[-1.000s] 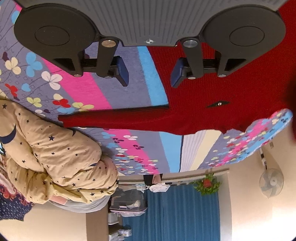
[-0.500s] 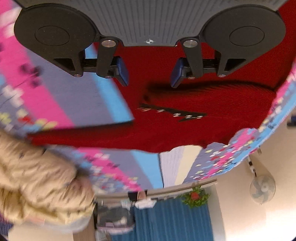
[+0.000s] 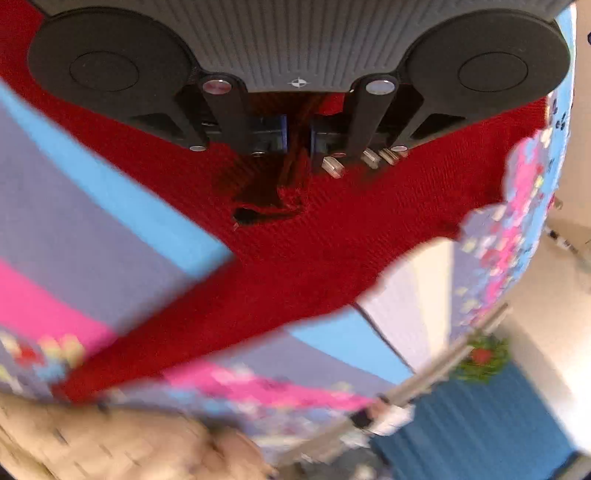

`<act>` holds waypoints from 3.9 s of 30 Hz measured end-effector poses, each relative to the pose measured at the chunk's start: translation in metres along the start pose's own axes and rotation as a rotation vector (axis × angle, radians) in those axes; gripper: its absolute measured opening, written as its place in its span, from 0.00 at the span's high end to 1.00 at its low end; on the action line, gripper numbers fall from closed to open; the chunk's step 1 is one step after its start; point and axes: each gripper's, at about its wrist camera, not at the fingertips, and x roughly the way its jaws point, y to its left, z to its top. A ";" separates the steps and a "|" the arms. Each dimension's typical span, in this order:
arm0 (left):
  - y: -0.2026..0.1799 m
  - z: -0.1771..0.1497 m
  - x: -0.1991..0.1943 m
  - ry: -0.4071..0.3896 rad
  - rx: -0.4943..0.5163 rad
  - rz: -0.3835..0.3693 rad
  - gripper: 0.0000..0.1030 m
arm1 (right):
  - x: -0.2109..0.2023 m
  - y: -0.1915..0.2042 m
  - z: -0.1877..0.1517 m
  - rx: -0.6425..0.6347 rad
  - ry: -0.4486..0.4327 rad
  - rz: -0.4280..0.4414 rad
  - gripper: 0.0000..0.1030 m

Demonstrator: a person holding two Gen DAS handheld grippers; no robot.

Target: Fold small clothes

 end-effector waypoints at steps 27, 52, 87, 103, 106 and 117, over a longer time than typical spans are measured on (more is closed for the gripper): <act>-0.010 -0.056 0.072 0.223 0.130 0.155 0.49 | -0.021 -0.124 0.038 -0.229 -0.084 -0.184 0.64; -0.027 -0.083 0.097 0.215 0.312 0.188 0.23 | 0.075 -0.286 0.127 0.419 -0.348 -0.090 0.61; -0.021 -0.071 0.084 0.303 0.267 0.137 0.23 | -0.090 0.008 -0.015 -0.685 -0.079 0.334 0.52; -0.020 -0.085 0.037 0.244 0.267 0.115 0.39 | -0.053 -0.090 -0.024 -0.403 0.068 -0.043 0.49; -0.020 -0.091 0.022 0.226 0.258 0.130 0.51 | -0.052 -0.089 -0.025 -0.427 0.073 -0.052 0.49; 0.001 -0.131 -0.096 0.165 0.156 0.151 0.59 | -0.101 -0.128 -0.014 -0.294 0.043 -0.018 0.49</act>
